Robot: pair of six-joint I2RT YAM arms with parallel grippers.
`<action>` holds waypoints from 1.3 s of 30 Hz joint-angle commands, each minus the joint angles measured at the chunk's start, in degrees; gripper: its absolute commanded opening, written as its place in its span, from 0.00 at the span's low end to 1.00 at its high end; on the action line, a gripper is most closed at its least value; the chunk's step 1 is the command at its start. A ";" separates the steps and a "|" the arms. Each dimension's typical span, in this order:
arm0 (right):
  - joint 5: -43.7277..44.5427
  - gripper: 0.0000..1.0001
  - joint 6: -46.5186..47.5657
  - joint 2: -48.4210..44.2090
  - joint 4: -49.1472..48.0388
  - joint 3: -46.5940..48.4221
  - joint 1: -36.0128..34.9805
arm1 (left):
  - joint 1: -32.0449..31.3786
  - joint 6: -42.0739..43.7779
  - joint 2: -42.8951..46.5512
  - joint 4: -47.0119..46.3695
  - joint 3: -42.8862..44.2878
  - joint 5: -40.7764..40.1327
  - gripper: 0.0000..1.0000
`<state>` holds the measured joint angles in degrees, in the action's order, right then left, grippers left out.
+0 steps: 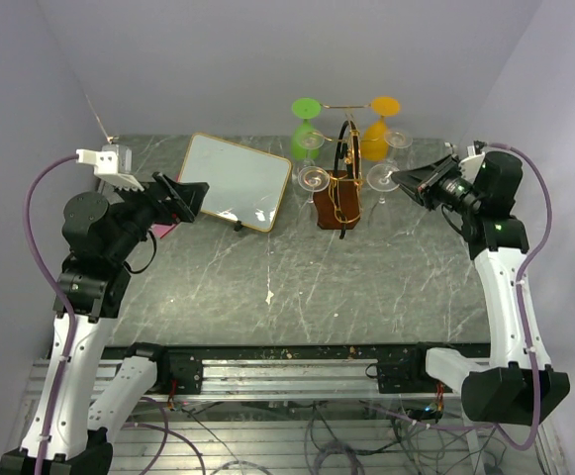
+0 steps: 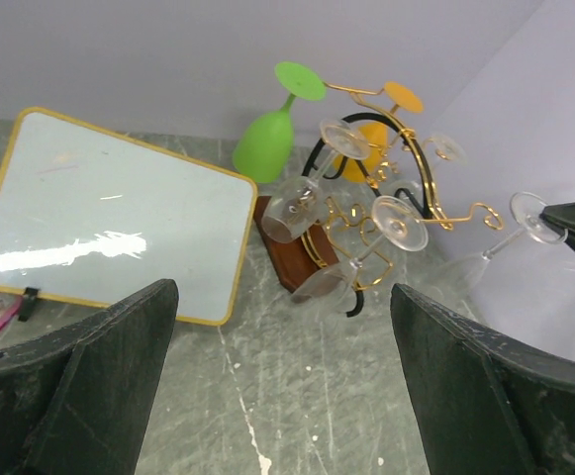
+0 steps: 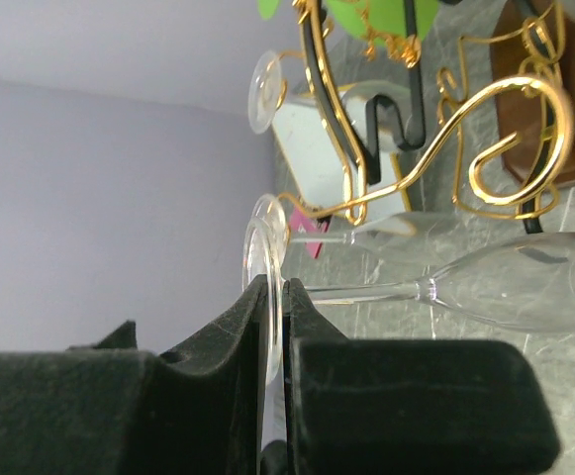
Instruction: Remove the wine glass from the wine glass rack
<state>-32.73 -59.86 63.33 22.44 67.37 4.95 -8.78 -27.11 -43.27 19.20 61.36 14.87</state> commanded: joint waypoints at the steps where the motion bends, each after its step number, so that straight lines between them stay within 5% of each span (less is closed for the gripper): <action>1: -8.14 0.00 2.77 -2.32 1.02 -0.34 0.43 | -0.36 -5.07 -0.96 -7.70 -2.62 7.94 0.99; 10: -16.08 0.00 -3.09 -6.87 -2.37 -0.76 0.40 | -2.23 -15.64 -5.02 -21.19 -8.74 16.27 0.96; 23: -23.01 0.00 -17.22 -8.85 -11.13 1.48 -1.52 | -20.49 -23.33 -14.32 -33.71 -11.53 10.92 0.94; 39: -25.78 0.00 -49.09 -6.56 -44.48 4.18 -5.05 | -28.80 -42.61 -24.14 -68.49 -19.70 9.49 0.96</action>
<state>-58.33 -97.71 55.46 -8.10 70.70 1.63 -36.62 -63.66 -66.48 -34.79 42.41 25.85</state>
